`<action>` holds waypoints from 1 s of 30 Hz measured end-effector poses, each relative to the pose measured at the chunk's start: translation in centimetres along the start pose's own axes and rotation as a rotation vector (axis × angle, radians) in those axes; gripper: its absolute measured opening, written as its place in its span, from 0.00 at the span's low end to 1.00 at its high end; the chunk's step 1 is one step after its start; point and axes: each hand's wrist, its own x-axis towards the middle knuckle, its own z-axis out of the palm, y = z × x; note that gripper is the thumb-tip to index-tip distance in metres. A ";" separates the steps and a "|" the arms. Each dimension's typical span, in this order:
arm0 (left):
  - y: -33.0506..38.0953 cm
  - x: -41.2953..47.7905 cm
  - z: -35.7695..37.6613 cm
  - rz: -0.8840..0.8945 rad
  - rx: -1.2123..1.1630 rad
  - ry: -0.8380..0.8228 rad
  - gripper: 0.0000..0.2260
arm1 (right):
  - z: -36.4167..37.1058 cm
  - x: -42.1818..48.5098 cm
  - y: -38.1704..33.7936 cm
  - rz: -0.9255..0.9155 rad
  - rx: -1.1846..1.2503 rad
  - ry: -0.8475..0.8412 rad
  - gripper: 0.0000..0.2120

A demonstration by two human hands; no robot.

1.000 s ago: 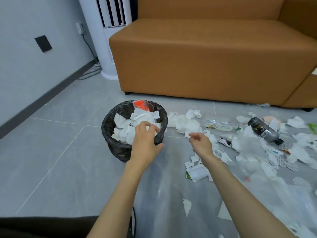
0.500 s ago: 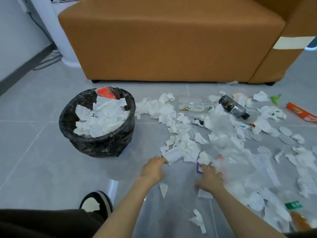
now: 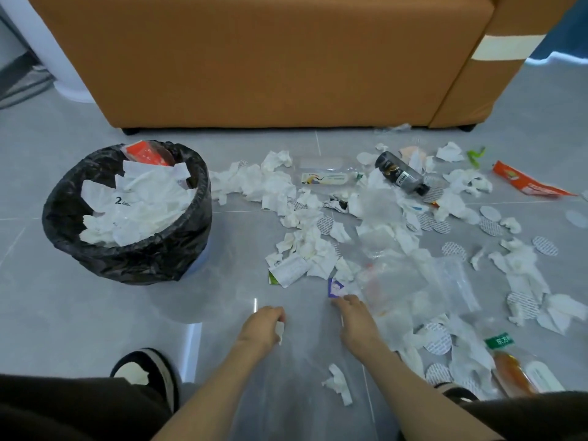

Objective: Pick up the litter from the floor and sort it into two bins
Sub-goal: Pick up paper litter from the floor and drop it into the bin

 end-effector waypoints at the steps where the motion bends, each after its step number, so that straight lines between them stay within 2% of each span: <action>1: 0.2 0.1 0.1 -0.005 0.004 0.007 0.12 | 0.0 -0.1 0.0 -0.010 0.000 -0.002 0.26; 6: 1.0 0.5 0.6 -0.009 -0.083 0.094 0.08 | -0.5 -0.5 -0.2 -0.033 0.032 -0.040 0.22; 10: 2.4 1.1 -0.4 -0.042 -0.153 0.214 0.06 | -0.4 -0.7 -0.5 -0.008 0.243 -0.090 0.19; 14: 3.7 2.3 -2.6 -0.039 -0.197 0.372 0.08 | -2.0 -0.6 -1.9 0.009 0.568 0.136 0.14; 18: 4.5 3.8 -3.9 -0.013 -0.215 0.479 0.12 | -6.2 0.2 -2.4 0.103 0.932 0.394 0.11; 20: 4.7 4.2 -4.4 0.011 -0.190 0.470 0.15 | -7.5 0.6 -1.3 0.129 0.844 0.515 0.11; 22: 4.5 4.7 -4.5 0.029 -0.122 0.419 0.16 | -7.7 0.7 0.1 0.154 0.650 0.524 0.13; 24: 4.2 5.1 -4.4 0.025 -0.055 0.341 0.15 | -7.0 0.9 1.5 0.204 0.428 0.389 0.16; 26: 3.9 5.4 -4.1 0.007 -0.035 0.244 0.15 | -5.6 0.6 2.4 0.289 0.233 0.162 0.24; 28: 3.7 5.7 -3.9 -0.008 -0.027 0.170 0.15 | -4.4 0.2 2.9 0.353 0.166 0.034 0.34; 30: 3.4 6.0 -3.7 -0.005 0.002 0.130 0.15 | -3.4 0.0 3.4 0.393 0.199 0.023 0.41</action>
